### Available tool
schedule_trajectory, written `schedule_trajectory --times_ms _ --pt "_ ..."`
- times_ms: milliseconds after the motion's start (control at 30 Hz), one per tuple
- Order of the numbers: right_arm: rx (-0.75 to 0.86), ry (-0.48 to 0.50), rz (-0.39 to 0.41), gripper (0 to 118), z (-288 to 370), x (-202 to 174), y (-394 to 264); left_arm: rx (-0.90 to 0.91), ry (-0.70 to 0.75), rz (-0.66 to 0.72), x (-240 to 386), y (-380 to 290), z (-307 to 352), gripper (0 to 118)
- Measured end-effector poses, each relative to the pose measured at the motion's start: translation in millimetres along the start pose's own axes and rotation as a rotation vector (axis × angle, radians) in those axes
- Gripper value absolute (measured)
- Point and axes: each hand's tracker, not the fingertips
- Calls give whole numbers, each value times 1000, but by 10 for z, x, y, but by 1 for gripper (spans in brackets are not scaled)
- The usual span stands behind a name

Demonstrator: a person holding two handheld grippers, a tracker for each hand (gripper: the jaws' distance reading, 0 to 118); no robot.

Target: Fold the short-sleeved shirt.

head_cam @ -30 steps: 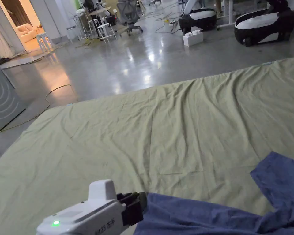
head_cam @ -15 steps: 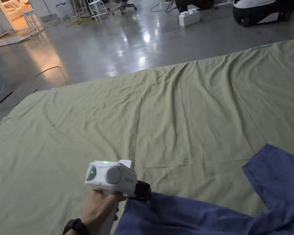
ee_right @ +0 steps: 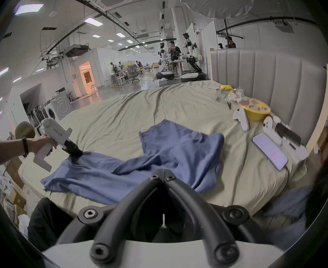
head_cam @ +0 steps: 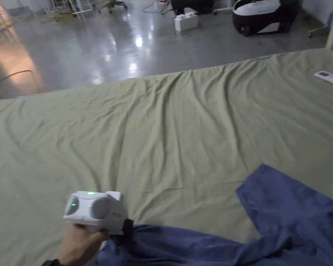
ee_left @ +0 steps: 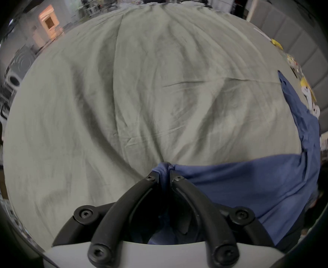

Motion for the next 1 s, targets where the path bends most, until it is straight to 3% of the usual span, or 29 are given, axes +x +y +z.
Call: schedule_trajectory --times_ms 100,167,233,267,300,333,367,433,567,633,733,767,800,867,900,933,1000 --pt "7 -28 80 2 -307 238 383 -6 3 -17 18 12 -5 9" --pt "-95 -26 134 12 -689 467 711 -25 26 -65 71 30 -33 9" --pt "-184 -15 190 33 -1079 672 977 -43 37 -80 152 42 -1 9" --pt "-236 -22 216 50 -1303 750 1116 -58 35 -71 163 67 -3 9" --pt "-269 -22 231 76 -1540 834 1235 -72 35 -63 160 91 -7 9" --pt "-317 -17 240 88 -1750 910 1330 -84 31 -57 159 113 -2 9" --pt "-332 -18 234 91 -1939 957 1396 -96 26 -55 159 140 10 9" --pt "-384 -7 228 91 -2321 1042 1511 -116 19 -52 155 169 5 9" --pt "-581 44 129 91 -3054 1154 1518 -142 38 -113 238 211 -4 9" --pt "-640 38 149 86 -3309 1131 1438 -157 44 -111 235 252 -12 9" --pt "-746 -2 259 76 -3510 989 1195 -161 49 -109 236 249 -7 9" --pt "-777 2 310 56 -3524 933 1113 -160 50 -107 233 244 -8 9" --pt "-707 -18 381 51 -3455 850 1092 -152 55 -109 246 225 -3 9" --pt "-706 0 351 36 -3393 802 1131 -142 63 -116 261 205 2 9" --pt "-712 12 339 14 -3386 803 1142 -139 65 -118 255 209 -3 9" --pt "-711 3 342 2 -3375 798 1151 -125 57 -119 254 209 7 9" --pt "-685 -7 298 1 -3253 787 1225 -24 63 -149 255 93 88 8"
